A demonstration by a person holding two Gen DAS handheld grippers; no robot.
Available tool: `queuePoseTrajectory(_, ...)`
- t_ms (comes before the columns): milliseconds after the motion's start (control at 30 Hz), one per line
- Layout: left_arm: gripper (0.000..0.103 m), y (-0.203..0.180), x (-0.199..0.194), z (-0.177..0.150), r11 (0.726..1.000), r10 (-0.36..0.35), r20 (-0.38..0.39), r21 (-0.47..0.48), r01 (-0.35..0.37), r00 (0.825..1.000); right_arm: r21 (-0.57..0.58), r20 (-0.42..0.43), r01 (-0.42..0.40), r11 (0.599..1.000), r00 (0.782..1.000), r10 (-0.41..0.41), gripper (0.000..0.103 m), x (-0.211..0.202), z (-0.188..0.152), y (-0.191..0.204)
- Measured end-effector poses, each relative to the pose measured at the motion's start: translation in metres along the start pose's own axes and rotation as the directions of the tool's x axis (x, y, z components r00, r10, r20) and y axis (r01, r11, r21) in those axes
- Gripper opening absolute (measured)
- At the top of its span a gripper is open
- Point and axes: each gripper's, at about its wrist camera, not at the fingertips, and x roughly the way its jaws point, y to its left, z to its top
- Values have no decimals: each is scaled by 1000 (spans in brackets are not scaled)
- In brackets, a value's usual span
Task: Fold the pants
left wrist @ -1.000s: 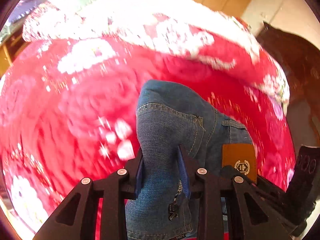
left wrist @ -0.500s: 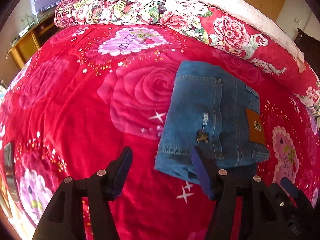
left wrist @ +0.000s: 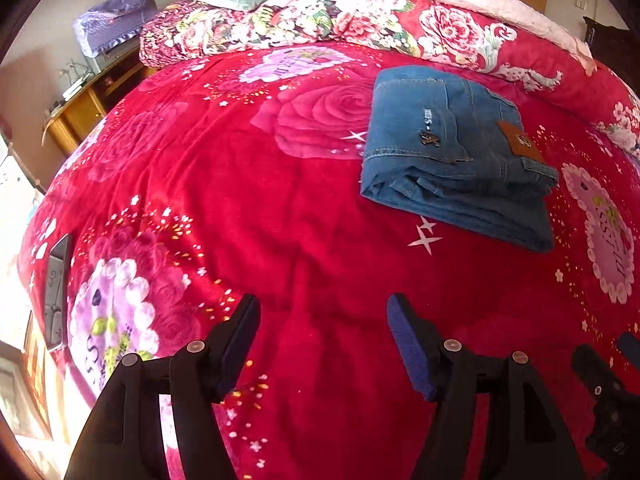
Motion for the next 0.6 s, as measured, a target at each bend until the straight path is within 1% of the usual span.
queuePoseTrajectory(133,69,-1,-22,-10,1000,16,47,-10,-16,999,-37,46,38,999,998,-36,103,-24,-8,1)
queuePoseTrajectory(233,69,-9,-37,-18,1000,5,76,8,-6,997,-42,72,44,998,997,-41,103,-35,-10,1)
queuePoseTrajectory(367,69,-23,-58,-30,998,-37,104,51,32,994,-8,102,23,1000,995,-22,103,-50,-16,-8)
queuePoseTrajectory(500,69,-28,-81,-43,995,-84,113,62,77,990,14,137,37,999,990,-38,103,-65,-26,-17)
queuePoseTrajectory(600,69,-27,-91,-48,994,-90,116,65,83,989,21,152,56,998,987,-58,103,-73,-33,-23)
